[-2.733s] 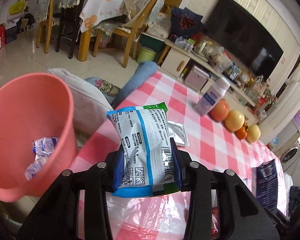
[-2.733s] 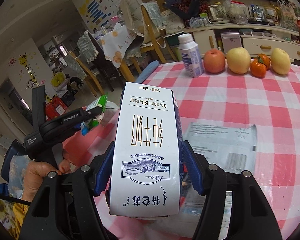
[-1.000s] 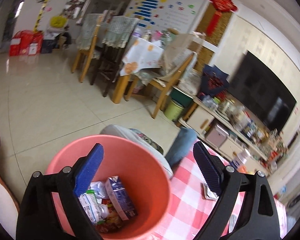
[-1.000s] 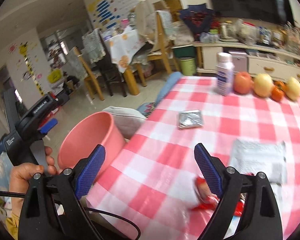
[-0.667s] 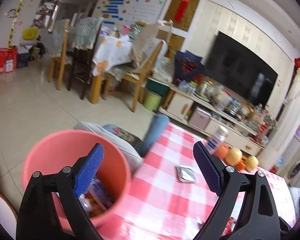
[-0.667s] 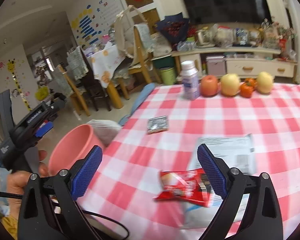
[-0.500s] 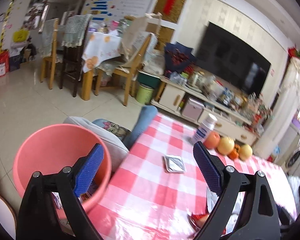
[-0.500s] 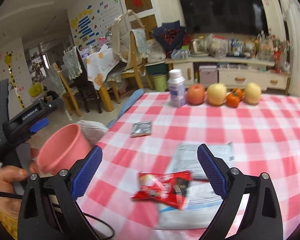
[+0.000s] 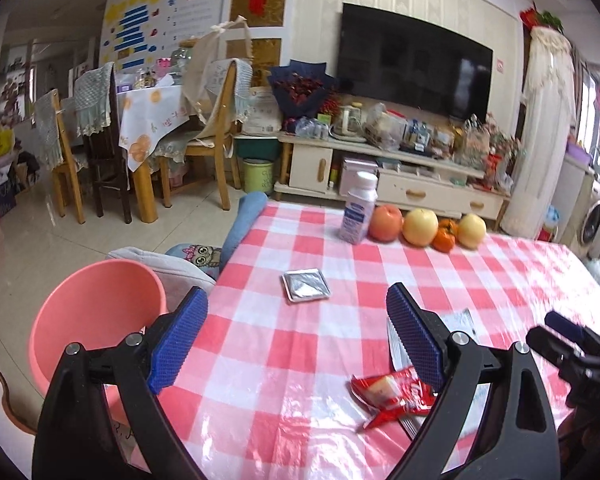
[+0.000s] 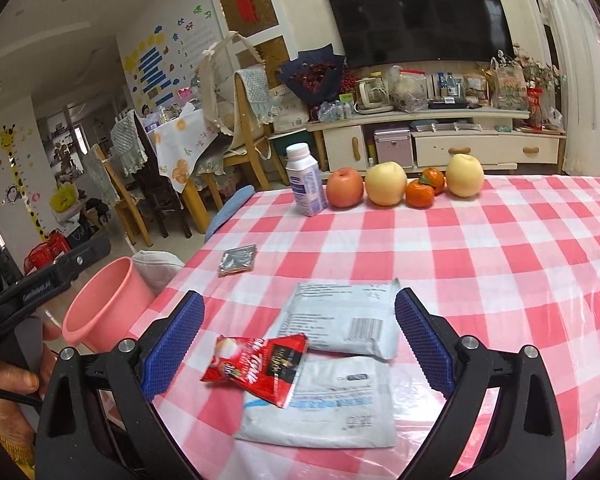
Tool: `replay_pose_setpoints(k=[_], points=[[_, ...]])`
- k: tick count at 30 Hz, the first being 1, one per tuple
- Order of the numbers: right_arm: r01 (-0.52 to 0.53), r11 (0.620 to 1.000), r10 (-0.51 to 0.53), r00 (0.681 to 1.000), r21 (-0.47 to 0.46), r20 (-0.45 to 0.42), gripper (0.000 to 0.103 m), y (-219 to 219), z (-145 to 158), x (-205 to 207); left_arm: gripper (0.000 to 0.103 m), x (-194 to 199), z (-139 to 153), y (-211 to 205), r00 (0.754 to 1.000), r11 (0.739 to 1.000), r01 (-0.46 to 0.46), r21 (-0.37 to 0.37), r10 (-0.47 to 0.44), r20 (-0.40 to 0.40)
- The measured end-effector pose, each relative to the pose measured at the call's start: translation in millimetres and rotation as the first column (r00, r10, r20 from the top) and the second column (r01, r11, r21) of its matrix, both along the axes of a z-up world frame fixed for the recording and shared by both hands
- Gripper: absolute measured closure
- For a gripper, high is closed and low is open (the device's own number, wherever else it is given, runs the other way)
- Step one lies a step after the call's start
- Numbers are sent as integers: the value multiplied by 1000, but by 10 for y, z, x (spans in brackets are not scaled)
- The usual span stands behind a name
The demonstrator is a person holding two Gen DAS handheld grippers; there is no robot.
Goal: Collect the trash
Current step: 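Move both tools back over the table toward the remaining packages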
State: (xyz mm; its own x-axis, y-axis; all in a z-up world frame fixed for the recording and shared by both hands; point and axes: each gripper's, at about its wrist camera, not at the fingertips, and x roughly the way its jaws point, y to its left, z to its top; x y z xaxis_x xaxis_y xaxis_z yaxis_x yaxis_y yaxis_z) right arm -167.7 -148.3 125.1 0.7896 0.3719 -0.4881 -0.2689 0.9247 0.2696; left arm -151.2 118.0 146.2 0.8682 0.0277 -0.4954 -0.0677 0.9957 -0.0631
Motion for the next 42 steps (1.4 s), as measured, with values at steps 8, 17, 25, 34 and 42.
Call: replay_pose_setpoints(k=[8,17,25,34,42], points=[[25,1000,-26,999,4,43,8,-317,15,-99,12,-64,-110,-290,996,997,54,60,-49,-78],[46,999,-47,996,9,81,8,-559,51,-186,12,-94,-251,-583,981,990,119,76,-106,-163],[67,998,-67,993,3,95,8,-765,58,-228,12,-58,-394,-817,961,988,145,60,-126,-246],[95,995,-96,991,17,88,8,-991,32,-216,12,18,-577,-978,936,990,140,9,-130,-329],[116,993,-118,989,19,88,8,-1065,19,-167,12,128,-737,-1082,925,994,113,10,-102,-366]])
